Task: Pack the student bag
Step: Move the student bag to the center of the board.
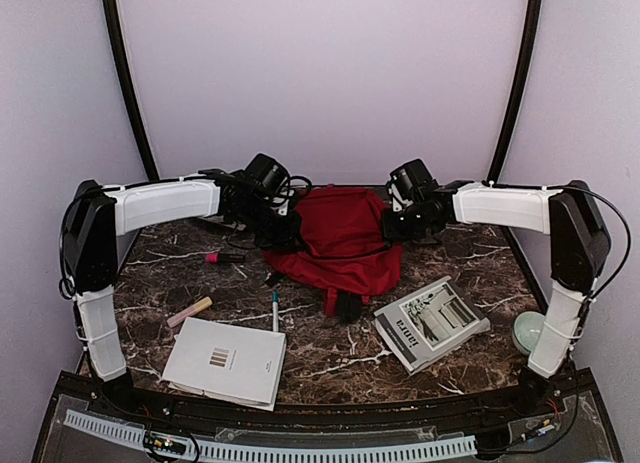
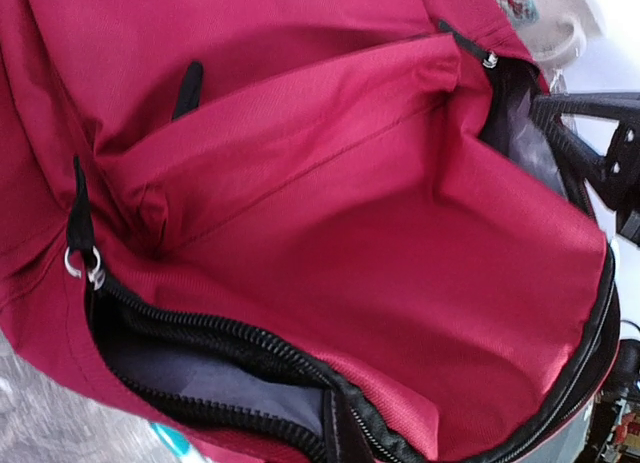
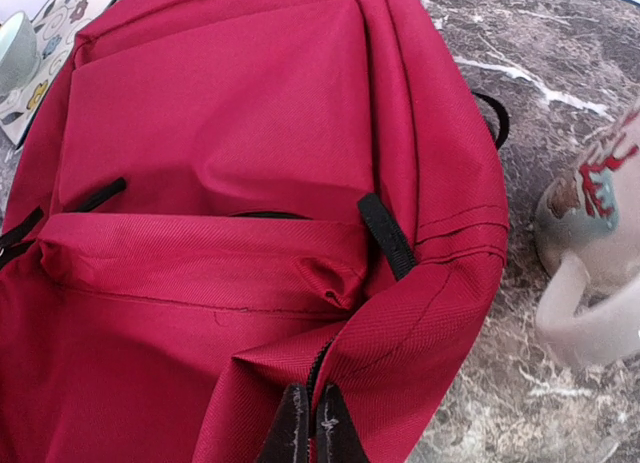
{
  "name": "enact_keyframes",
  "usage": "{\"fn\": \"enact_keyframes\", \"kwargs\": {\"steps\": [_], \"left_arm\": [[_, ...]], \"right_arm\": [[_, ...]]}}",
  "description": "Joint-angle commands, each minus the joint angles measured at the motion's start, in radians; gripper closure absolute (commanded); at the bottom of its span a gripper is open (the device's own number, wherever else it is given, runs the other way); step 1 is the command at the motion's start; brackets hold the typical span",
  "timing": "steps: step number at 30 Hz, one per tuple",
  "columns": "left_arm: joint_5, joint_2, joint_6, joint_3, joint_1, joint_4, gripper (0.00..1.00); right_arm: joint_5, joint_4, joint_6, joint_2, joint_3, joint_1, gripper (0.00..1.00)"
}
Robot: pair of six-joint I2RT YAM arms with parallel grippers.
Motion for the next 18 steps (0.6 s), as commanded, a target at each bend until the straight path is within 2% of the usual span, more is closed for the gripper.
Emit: {"fn": "enact_keyframes", "kwargs": {"steps": [1,8,18], "left_arm": [[0.012,0.063,0.063,0.079,0.03,-0.022,1.0],[0.034,0.141,0.073,0.032,0.049,-0.026,1.0],[0.012,-0.111,0.011,-0.256,-0.008,0.027,1.0]], "right_arm": [[-0.069,0.063,-0.032,0.045,0.051,-0.021,1.0],[-0.112,0.038,-0.061,0.065,0.004,-0.027,1.0],[-0.184,0.03,0.021,-0.104,-0.172,-0.015,1.0]]}}
